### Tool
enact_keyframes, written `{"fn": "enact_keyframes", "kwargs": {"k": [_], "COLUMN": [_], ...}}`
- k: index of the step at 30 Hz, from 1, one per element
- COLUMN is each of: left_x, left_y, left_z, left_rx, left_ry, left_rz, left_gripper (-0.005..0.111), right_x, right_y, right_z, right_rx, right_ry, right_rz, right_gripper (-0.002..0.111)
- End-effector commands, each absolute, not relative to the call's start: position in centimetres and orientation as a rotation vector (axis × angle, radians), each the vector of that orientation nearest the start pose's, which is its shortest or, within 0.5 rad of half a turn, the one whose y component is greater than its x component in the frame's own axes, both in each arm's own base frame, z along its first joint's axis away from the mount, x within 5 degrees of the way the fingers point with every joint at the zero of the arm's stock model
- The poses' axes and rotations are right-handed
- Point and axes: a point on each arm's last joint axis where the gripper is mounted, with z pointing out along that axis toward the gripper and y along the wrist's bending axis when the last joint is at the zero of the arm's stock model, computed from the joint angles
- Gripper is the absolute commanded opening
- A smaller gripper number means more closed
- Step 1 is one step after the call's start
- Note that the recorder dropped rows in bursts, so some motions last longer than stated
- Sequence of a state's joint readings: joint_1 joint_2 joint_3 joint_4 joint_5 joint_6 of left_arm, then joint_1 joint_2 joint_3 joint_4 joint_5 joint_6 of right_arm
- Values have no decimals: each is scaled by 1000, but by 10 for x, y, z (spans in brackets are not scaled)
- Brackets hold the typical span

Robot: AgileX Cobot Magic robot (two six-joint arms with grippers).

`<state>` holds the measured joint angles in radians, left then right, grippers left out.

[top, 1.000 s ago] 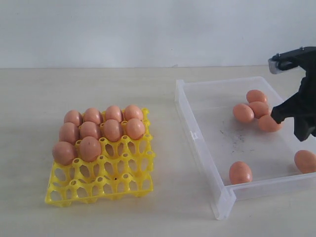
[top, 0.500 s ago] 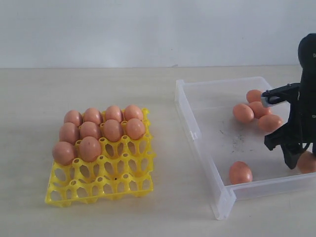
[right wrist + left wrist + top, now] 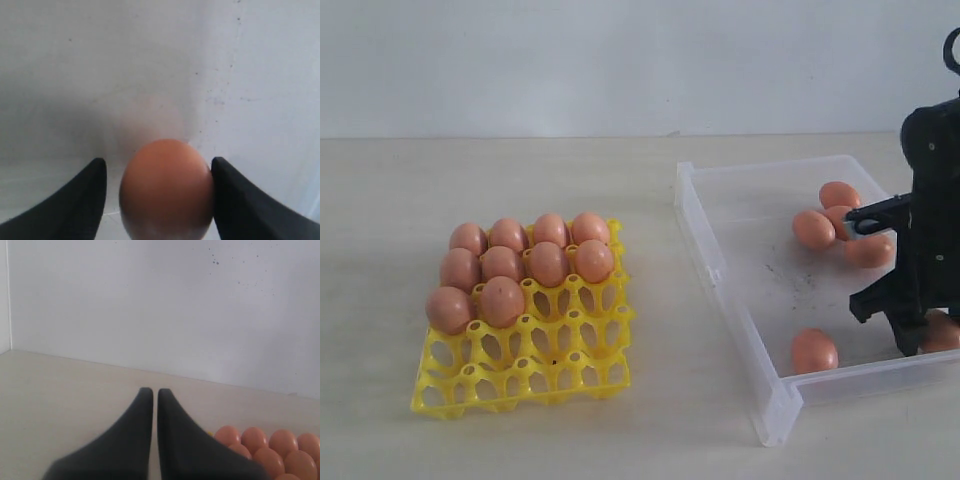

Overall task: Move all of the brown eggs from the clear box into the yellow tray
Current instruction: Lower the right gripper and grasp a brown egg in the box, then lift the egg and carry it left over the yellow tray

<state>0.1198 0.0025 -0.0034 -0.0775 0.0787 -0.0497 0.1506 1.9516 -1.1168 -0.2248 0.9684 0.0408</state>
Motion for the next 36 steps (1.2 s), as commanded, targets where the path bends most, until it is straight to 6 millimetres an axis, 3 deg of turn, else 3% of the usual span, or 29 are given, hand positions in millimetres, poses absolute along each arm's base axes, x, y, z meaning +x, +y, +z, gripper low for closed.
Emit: {"fn": "enact_keyframes", "kwargs": {"k": [1, 2, 5, 8, 10, 13, 17, 21, 26, 31, 36], "left_x": [56, 56, 56, 56, 56, 56, 56, 56, 56, 56, 56], "left_y": [6, 6, 6, 6, 6, 6, 6, 6, 6, 6, 6], "left_z": [206, 206, 206, 206, 206, 206, 206, 206, 206, 206, 206], "left_rx": [-199, -199, -199, -199, -199, -199, -199, -199, -199, -199, -199], "left_ry": [1546, 1546, 1546, 1546, 1546, 1546, 1546, 1546, 1548, 1548, 1546], "left_rz": [-26, -26, -26, -26, -26, -26, -26, -26, -26, -26, -26], "left_gripper": [4, 4, 4, 4, 4, 4, 4, 4, 4, 4, 4], "right_x": [327, 327, 325, 327, 334, 346, 346, 337, 314, 292, 283], "right_y": [33, 33, 32, 33, 35, 40, 53, 98, 187, 233, 268], "right_z": [116, 116, 116, 118, 129, 171, 228, 261, 276, 277, 259], "right_rx": [-402, -402, -426, -431, -393, -286, -243, -416, -688, -766, -796], "right_ry": [3253, 3253, 3275, 3243, 3134, 2859, 2569, 2338, 2005, 1887, 1810], "right_rz": [-301, -301, -311, -301, -266, -168, 35, 279, 338, 369, 353], "right_gripper": [54, 51, 0, 0, 0, 0, 0, 0, 0, 0, 0]}}
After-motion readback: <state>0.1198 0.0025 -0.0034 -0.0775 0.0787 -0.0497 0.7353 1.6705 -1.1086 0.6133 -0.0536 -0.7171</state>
